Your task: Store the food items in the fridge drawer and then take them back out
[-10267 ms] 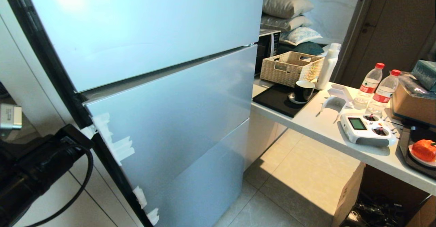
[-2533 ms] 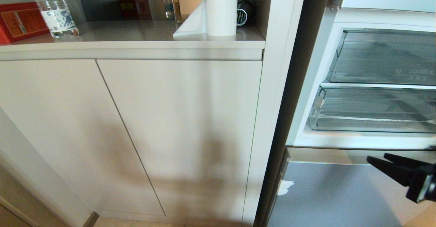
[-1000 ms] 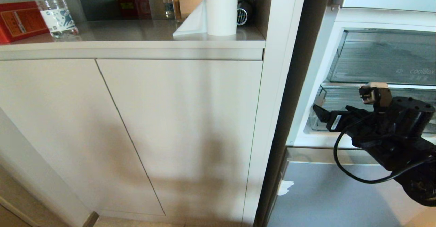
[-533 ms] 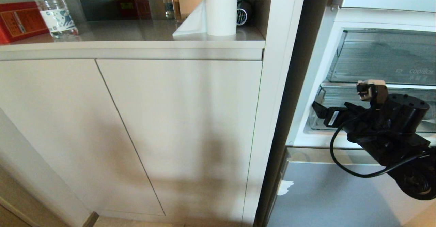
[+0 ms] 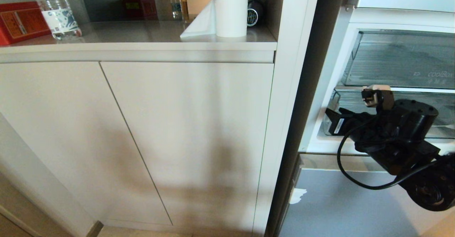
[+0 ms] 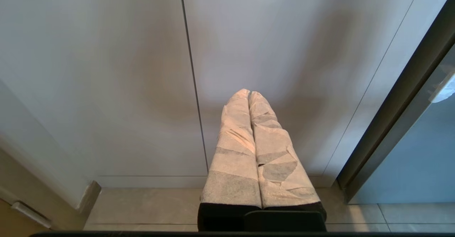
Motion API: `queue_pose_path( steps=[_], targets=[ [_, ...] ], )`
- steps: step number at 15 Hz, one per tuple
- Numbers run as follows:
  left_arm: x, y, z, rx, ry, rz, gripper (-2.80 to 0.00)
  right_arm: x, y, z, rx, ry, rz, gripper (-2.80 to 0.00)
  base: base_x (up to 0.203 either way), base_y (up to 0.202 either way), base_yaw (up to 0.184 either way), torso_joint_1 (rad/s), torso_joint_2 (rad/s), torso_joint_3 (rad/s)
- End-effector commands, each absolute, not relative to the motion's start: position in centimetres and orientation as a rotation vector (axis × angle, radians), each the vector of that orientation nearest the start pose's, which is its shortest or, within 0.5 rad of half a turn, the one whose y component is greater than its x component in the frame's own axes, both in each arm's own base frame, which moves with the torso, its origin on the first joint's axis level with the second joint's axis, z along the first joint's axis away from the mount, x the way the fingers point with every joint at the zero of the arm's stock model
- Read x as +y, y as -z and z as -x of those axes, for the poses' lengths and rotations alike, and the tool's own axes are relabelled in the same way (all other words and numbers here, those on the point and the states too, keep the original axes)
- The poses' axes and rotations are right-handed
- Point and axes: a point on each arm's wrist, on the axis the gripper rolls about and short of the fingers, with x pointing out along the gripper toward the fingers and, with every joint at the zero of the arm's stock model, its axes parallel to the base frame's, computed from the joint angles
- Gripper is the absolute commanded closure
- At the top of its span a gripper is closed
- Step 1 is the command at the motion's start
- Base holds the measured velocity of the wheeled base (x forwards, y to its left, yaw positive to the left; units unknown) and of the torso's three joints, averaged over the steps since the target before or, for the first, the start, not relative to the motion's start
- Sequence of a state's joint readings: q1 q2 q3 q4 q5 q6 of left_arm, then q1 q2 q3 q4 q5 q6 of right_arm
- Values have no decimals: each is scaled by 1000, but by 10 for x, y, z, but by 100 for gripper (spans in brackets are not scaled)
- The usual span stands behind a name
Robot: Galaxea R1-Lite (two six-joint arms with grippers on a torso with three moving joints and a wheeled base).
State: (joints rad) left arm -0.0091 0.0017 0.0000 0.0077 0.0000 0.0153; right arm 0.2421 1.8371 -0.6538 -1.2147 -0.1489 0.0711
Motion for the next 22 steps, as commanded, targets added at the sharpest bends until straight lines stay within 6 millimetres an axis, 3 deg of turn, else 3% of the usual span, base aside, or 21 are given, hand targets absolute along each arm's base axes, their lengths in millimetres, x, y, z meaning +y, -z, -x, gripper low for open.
queue_pose_path(
  steps=[1, 5, 9, 19, 20, 22],
  targets=[
    [0, -75, 23, 11, 9, -15, 0, 79, -162, -304, -38, -114, -81, 0, 0, 0, 0, 0, 0, 0],
    [0, -75, 23, 11, 9, -15, 0, 77, -166, -291, -41, -118, -93, 0, 0, 0, 0, 0, 0, 0],
    [0, -75, 23, 11, 9, -15, 0, 69, -170, -263, -37, -121, -108, 0, 0, 0, 0, 0, 0, 0],
    [0, -75, 23, 10, 9, -15, 0, 54, -154, -153, 11, -205, -113, 0, 0, 0, 0, 0, 0, 0],
    [0, -75, 23, 11, 9, -15, 0, 51, -154, -144, 2, -212, -115, -280, 0, 0, 0, 0, 0, 0],
    [0, -75, 23, 11, 9, -15, 0, 45, -157, -126, -18, -218, -120, -280, 0, 0, 0, 0, 0, 0]
  ],
)
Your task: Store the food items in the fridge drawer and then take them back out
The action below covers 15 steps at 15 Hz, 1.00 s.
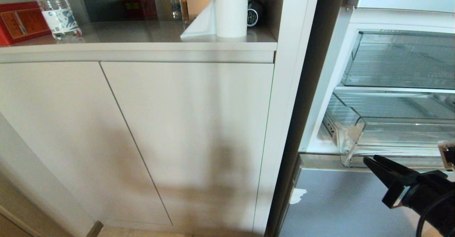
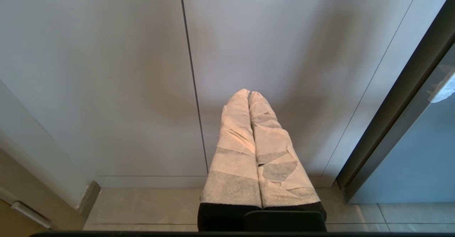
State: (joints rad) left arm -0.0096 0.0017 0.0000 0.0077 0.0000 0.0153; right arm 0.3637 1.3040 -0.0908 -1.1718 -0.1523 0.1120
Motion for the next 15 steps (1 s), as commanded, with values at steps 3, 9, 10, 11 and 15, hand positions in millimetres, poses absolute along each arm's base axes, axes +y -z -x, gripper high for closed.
queue_pose_path(
  steps=[3, 9, 10, 11, 15],
  targets=[
    [0, -75, 23, 10, 9, -15, 0, 33, -171, -94, -69, -221, -132, -280, 0, 0, 0, 0, 0, 0],
    [0, -75, 23, 11, 9, -15, 0, 17, -276, -57, 102, -176, -100, -280, 0, 0, 0, 0, 0, 0],
    [0, -75, 23, 11, 9, -15, 0, 19, -286, -69, 151, -144, -86, -280, 0, 0, 0, 0, 0, 0],
    [0, -75, 23, 11, 9, -15, 0, 24, -288, -94, 235, -100, -59, -280, 0, 0, 0, 0, 0, 0],
    [0, -75, 23, 11, 9, -15, 0, 29, -287, -186, 461, 24, 14, -280, 0, 0, 0, 0, 0, 0]
  ],
)
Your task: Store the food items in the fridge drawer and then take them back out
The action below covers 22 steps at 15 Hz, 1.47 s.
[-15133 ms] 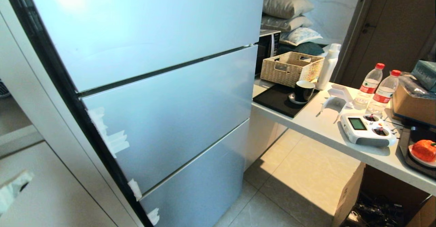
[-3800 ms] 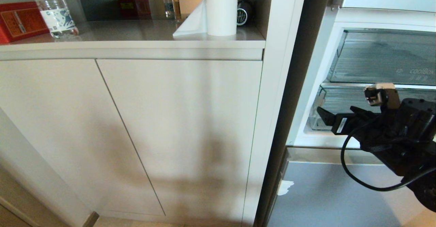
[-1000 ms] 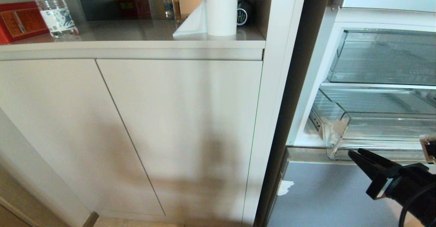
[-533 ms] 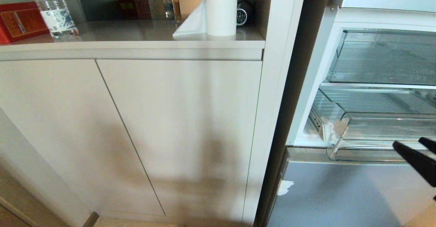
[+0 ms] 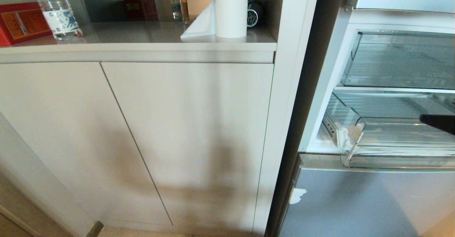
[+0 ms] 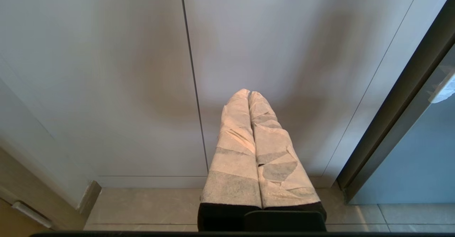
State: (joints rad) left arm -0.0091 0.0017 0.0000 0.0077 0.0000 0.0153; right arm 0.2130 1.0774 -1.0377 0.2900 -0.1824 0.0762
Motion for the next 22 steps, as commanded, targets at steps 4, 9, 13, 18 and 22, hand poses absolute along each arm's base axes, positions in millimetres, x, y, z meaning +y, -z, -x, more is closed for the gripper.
queue_pose_path(
  steps=[4, 9, 13, 18, 22],
  targets=[
    [0, -75, 23, 11, 9, -15, 0, 25, -280, -242, 542, 65, 16, -280, 0, 0, 0, 0, 0, 0],
    [0, -75, 23, 11, 9, -15, 0, 13, -271, -285, 616, 102, -2, -280, 0, 0, 0, 0, 0, 0],
    [0, -75, 23, 11, 9, -15, 0, 7, -284, -271, 786, -6, -57, -280, 0, 0, 0, 0, 0, 0],
    [0, -75, 23, 11, 9, -15, 0, -12, -309, -221, 937, -30, -143, -280, 0, 0, 0, 0, 0, 0],
    [0, -75, 23, 11, 9, -15, 0, -18, -320, -171, 948, -33, -85, -280, 0, 0, 0, 0, 0, 0]
  ],
)
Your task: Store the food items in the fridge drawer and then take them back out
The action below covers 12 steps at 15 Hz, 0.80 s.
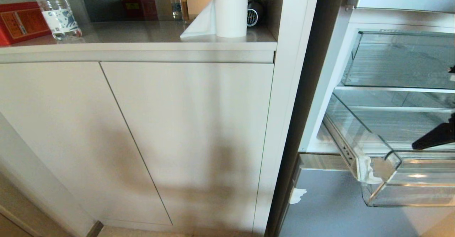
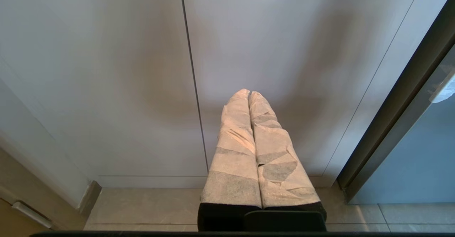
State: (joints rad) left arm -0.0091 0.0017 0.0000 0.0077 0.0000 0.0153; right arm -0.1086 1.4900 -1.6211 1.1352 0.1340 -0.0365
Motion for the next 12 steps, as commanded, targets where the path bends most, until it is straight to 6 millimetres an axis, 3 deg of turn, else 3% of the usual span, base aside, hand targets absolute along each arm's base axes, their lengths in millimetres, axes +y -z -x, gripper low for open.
queue_pose_path(
  steps=[1, 4, 8, 9, 12],
  targets=[
    [0, -75, 23, 11, 9, -15, 0, -18, -323, -172, 927, -37, -85, -280, 0, 0, 0, 0, 0, 0],
    [0, -75, 23, 11, 9, -15, 0, -15, -335, -155, 814, -51, -112, -280, 0, 0, 0, 0, 0, 0],
    [0, -75, 23, 11, 9, -15, 0, -6, -343, -79, 652, -55, -93, -280, 0, 0, 0, 0, 0, 0],
    [0, -75, 23, 11, 9, -15, 0, -3, -339, -57, 608, -57, -86, 0, 0, 0, 0, 0, 0, 0],
    [0, -75, 23, 11, 9, -15, 0, 4, -319, -3, 455, -52, -58, 0, 0, 0, 0, 0, 0, 0]
  ],
)
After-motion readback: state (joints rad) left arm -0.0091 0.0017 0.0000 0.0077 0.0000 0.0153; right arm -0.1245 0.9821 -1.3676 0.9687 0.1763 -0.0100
